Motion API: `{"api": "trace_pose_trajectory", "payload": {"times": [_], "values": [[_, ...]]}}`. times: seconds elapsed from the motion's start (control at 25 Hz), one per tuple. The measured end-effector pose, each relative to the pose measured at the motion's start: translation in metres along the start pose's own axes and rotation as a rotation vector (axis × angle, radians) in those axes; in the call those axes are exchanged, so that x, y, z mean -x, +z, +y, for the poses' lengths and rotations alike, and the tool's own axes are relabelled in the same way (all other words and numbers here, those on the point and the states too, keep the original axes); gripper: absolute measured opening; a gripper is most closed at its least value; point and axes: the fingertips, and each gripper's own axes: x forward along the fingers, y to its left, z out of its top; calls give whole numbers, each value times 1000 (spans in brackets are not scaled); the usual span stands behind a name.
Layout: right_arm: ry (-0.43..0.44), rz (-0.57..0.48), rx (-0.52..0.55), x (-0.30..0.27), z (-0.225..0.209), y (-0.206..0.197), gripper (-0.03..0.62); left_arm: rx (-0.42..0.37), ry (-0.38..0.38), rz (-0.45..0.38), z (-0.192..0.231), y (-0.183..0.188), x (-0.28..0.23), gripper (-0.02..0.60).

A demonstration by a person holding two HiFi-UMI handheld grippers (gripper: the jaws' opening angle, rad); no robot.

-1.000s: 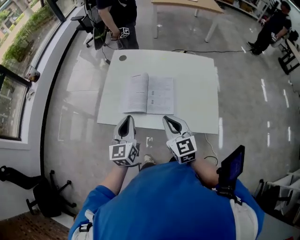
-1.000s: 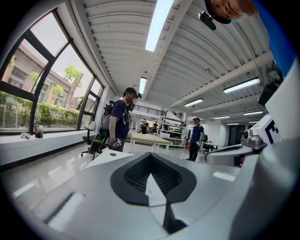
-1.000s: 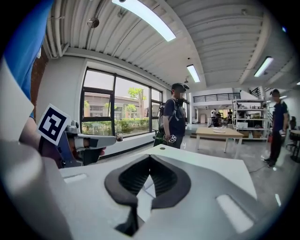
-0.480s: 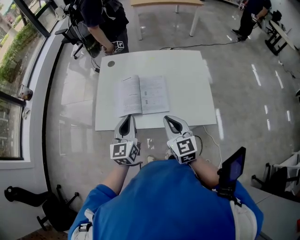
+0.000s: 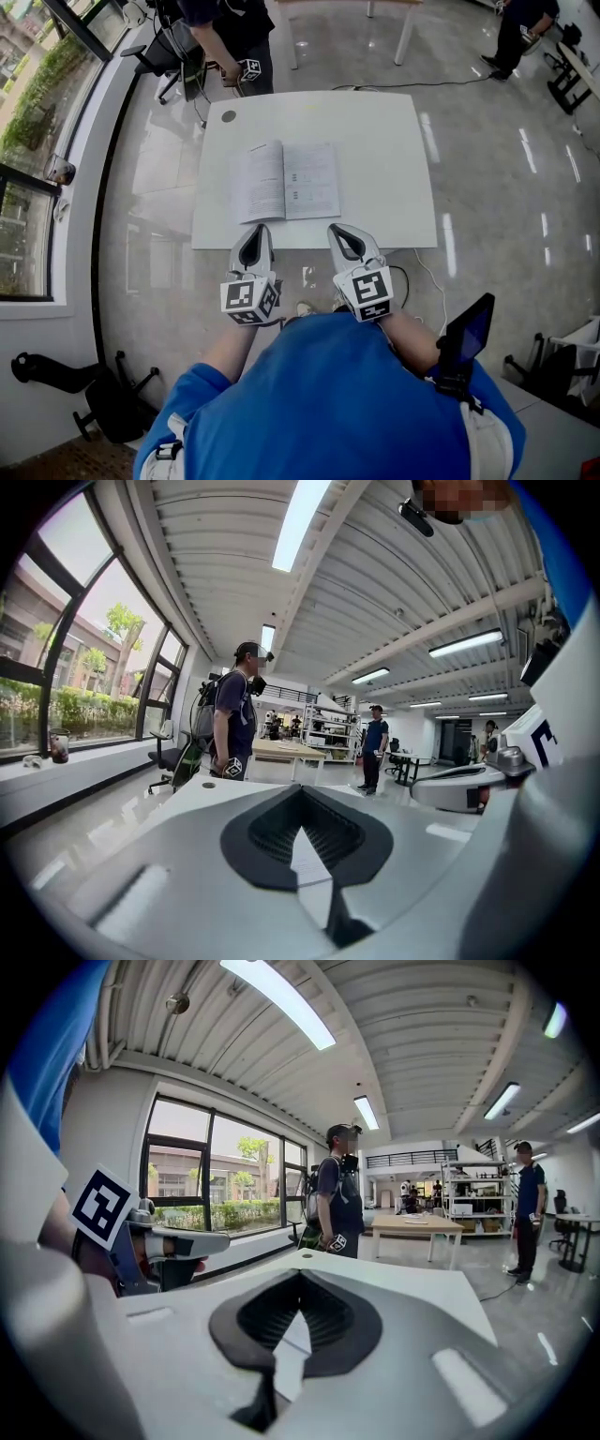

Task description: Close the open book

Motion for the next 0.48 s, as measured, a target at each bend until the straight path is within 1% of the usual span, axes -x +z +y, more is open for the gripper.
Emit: {"api": "trace_pose_trajectory", "payload": {"times": [0.24,0.36,0.48], "values": [[56,21,14,-21,0,-17,3,-21,64,36,14,-14,-2,6],[70,44,16,-39,10,-24,3,-22,82,59,34,-22,-3,6],[69,73,33,-63,23,-32,3,-11,83,75,61,-31,-10,6]]}}
